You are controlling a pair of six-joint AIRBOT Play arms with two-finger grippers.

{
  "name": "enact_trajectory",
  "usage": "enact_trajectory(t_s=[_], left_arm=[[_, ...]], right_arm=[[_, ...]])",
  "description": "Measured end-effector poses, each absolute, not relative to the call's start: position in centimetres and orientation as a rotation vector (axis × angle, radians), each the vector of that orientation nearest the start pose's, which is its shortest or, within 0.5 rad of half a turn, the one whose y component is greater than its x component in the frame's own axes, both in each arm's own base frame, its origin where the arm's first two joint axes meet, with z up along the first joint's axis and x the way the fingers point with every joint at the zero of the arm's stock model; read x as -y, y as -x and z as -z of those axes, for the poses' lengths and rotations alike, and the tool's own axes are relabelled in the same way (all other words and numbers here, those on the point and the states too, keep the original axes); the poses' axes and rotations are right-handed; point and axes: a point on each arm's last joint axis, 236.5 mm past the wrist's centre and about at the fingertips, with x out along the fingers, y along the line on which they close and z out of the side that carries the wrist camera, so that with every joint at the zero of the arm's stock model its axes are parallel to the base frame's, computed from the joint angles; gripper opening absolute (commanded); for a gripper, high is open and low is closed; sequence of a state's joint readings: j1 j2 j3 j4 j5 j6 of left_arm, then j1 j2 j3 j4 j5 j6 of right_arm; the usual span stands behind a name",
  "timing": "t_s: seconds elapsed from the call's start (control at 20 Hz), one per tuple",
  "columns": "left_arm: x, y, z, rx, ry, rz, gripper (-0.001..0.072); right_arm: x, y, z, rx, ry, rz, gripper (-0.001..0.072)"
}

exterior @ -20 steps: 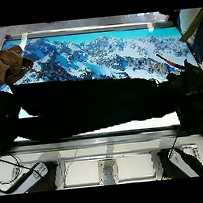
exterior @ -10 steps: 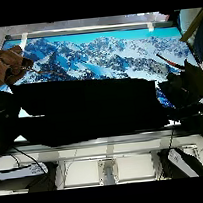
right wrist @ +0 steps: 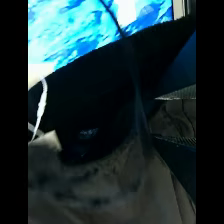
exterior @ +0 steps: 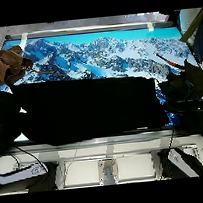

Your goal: Fold the clothes and pants, and hang the long-sleeved shirts on hangers.

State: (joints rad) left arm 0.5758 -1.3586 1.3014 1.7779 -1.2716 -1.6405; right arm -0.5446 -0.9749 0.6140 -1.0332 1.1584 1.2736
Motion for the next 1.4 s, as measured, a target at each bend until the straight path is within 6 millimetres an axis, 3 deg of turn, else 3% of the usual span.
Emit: enact_trajectory(t_s=[0.1,0.2,0.3,0.35,0.4,0.5,0.8,0.85,0.95,1.05,1.25,1.4], left_arm=[[-25.6,-26.3,-1.6,-1.355,0.319,-0.714,0.0684],[-25.2,-21.6,0.5,-1.395,0.418,-0.763,0.0667],[-23.9,-18.5,3.2,-1.409,0.556,-0.767,0.0664],[-23.1,-17.8,4.3,-1.394,0.628,-0.752,0.0663],[-22.4,-17.7,5.1,-1.373,0.694,-0.732,0.0661],[-21.5,-18.5,6.0,-1.308,0.790,-0.699,0.0582],[-21.9,-22.0,6.1,-1.109,0.904,-0.673,0.0568],[-22.0,-22.3,6.0,-1.091,0.913,-0.674,0.0461],[-22.2,-22.7,5.9,-1.065,0.923,-0.677,0.0125],[-22.4,-23.0,5.9,-1.048,0.925,-0.679,0.0008],[-23.0,-23.5,5.3,-1.039,0.888,-0.659,0.0006],[-25.0,-23.7,2.0,-1.037,0.774,-0.653,0.0006]], right_arm=[[2.9,-26.2,4.4,-1.264,-0.664,0.006,0.0251],[3.0,-26.3,4.3,-1.260,-0.661,0.004,0.0251],[2.9,-26.4,4.3,-1.257,-0.662,0.000,0.0251],[2.9,-26.4,4.2,-1.255,-0.662,-0.001,0.0251],[2.9,-26.5,4.2,-1.255,-0.662,-0.002,0.0251],[2.9,-26.5,4.2,-1.254,-0.663,-0.003,0.0251],[2.3,-26.0,4.1,-1.276,-0.674,-0.023,0.0249],[2.2,-25.9,4.1,-1.282,-0.676,-0.028,0.0248],[2.0,-25.7,4.1,-1.293,-0.680,-0.036,0.0248],[1.9,-25.6,4.1,-1.296,-0.681,-0.038,0.0248],[1.7,-25.4,3.9,-1.308,-0.682,-0.048,0.0247],[2.3,-25.6,2.8,-1.309,-0.643,-0.054,0.0247]])
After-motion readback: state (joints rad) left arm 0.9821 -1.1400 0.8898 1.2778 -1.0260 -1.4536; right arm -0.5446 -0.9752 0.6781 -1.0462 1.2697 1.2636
